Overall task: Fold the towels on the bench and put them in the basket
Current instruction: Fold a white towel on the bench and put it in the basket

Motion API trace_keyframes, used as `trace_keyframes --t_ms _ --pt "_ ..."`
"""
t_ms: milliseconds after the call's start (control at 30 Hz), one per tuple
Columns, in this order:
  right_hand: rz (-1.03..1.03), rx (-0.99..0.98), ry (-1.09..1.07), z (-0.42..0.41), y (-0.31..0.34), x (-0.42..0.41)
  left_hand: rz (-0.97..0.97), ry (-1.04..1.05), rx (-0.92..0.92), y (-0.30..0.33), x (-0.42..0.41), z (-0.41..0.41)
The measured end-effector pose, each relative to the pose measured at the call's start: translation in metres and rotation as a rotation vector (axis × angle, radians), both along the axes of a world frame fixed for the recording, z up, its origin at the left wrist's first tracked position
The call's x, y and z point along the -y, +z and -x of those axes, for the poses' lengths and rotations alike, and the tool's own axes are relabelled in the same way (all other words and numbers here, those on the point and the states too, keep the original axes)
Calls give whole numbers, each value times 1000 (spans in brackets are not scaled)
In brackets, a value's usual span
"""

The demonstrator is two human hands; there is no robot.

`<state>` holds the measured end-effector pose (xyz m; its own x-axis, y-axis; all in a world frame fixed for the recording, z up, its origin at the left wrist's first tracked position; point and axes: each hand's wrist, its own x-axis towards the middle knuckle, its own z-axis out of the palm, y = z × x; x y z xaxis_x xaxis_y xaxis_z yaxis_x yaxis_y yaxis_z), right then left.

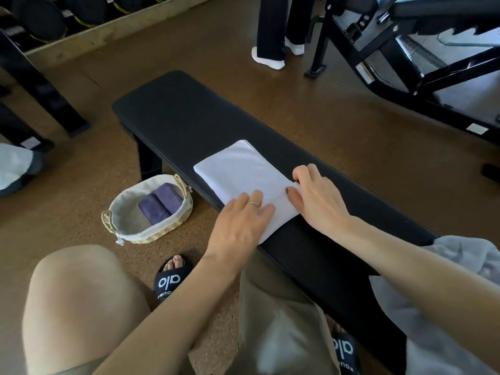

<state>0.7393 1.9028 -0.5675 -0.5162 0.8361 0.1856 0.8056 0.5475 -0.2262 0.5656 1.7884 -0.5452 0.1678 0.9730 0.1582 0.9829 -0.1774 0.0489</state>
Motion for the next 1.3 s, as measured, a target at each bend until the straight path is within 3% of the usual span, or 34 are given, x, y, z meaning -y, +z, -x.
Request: trace_keyframes --t_ms 100,233,367,533,767,867,1000,1200,1300 --pt "-203 27 165 -3 -1 -7 24 -184 -127 1 -3 2" --pt "-267 65 451 -6 1 -18 58 -188 -111 -2 3 1" --pt "-119 79 595 -18 7 -22 70 -154 -63 -8 14 -1" --pt "89 296 620 -32 23 -27 33 -80 -16 -14 14 0" --pt "389 32 408 -18 28 -38 10 -51 101 -1 8 10" --pt "574 -168 301 -9 34 -42 21 -11 230 6 7 21" --pt "777 -281 140 2 36 -52 42 103 452 10 4 30" --pt "833 -367 32 18 36 -64 92 236 647 11 -5 38" --pt "792 -375 -13 27 32 -65 126 292 637 8 -9 40"
